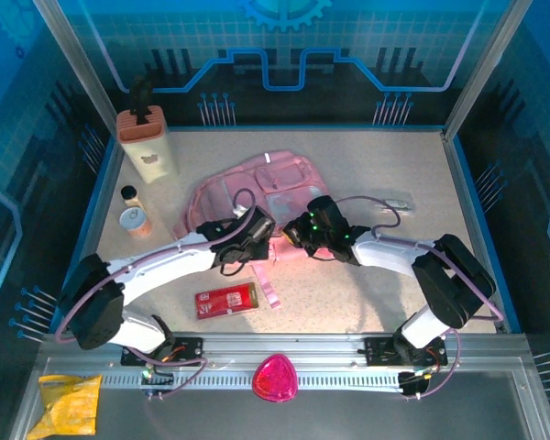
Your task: Pack books, pencil case, and school supplies into a backpack
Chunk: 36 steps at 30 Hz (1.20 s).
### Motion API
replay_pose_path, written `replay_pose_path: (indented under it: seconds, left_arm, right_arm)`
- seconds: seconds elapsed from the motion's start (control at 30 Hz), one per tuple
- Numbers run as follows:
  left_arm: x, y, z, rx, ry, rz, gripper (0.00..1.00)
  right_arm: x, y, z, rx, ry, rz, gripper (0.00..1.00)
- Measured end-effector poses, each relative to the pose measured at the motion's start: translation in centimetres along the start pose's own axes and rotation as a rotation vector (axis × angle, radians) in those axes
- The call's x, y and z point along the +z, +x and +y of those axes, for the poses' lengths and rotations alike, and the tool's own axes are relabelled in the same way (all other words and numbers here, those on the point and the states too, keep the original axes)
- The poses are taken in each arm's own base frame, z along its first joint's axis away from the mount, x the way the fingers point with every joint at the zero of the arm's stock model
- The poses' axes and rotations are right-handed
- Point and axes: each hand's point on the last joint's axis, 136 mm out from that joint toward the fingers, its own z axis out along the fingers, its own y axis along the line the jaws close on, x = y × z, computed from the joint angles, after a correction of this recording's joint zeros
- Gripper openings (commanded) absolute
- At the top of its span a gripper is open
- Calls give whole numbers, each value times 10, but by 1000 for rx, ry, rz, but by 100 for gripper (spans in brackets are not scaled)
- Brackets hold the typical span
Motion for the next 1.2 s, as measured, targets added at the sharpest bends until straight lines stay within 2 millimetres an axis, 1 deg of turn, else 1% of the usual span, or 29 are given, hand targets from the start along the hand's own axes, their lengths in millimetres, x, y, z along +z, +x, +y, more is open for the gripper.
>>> replay_pose_path:
  seconds: [0.07, 0.13, 0.23, 0.37, 0.47, 0.5, 0.57, 0.63, 0.7, 0.73, 0.83, 0.93, 1.0, 1.1, 1.17, 1.2]
  left_arm:
    - [5, 0, -12, 13, 0, 8, 0]
    - [9, 0, -17, 15, -11, 9, 0]
    - [9, 1, -15, 17, -29, 5, 0]
    - [4, -4, -14, -2, -42, -6, 0]
    - [-3, -8, -10, -26, -37, -17, 0]
    - [-6, -9, -6, -39, -31, -24, 0]
    - [-12, -6, 12, -69, -35, -25, 0]
    - [-15, -1, 43, -115, -70, -16, 0]
    - [-15, 2, 66, -150, -96, -13, 0]
    - [-15, 2, 73, -160, -101, -12, 0]
    - [-14, 0, 81, -159, -98, -3, 0]
    - [-16, -5, 89, -157, -102, -18, 0]
    - [-20, -10, 91, -161, -90, -39, 0]
    - [-23, -14, 89, -162, -58, -49, 0]
    - [-21, -14, 76, -156, -2, -51, 0]
    - [-20, -13, 66, -142, 23, -54, 0]
  right_arm:
    - [0, 0, 0, -3, 7, -9, 0]
    - [0, 0, -1, -4, 11, -17, 0]
    - [-4, -1, 1, -6, 7, -28, 0]
    - [-17, -5, 11, -23, -18, -53, 0]
    - [-26, -10, 13, -32, -24, -61, 0]
    - [-28, -13, 14, -35, -28, -61, 0]
    - [-33, -20, 14, -37, -31, -65, 0]
    - [-38, -29, 11, -40, -21, -77, 0]
    - [-41, -33, 7, -47, -7, -82, 0]
    - [-41, -33, 6, -54, -2, -78, 0]
    - [-41, -31, 5, -82, 5, -63, 0]
    - [-45, -36, 13, -116, -2, -51, 0]
    - [-49, -46, 19, -129, -7, -49, 0]
    - [-52, -73, 26, -135, -16, -52, 0]
    - [-44, -95, 30, -134, -6, -39, 0]
    - [-39, -108, 34, -140, -3, -42, 17]
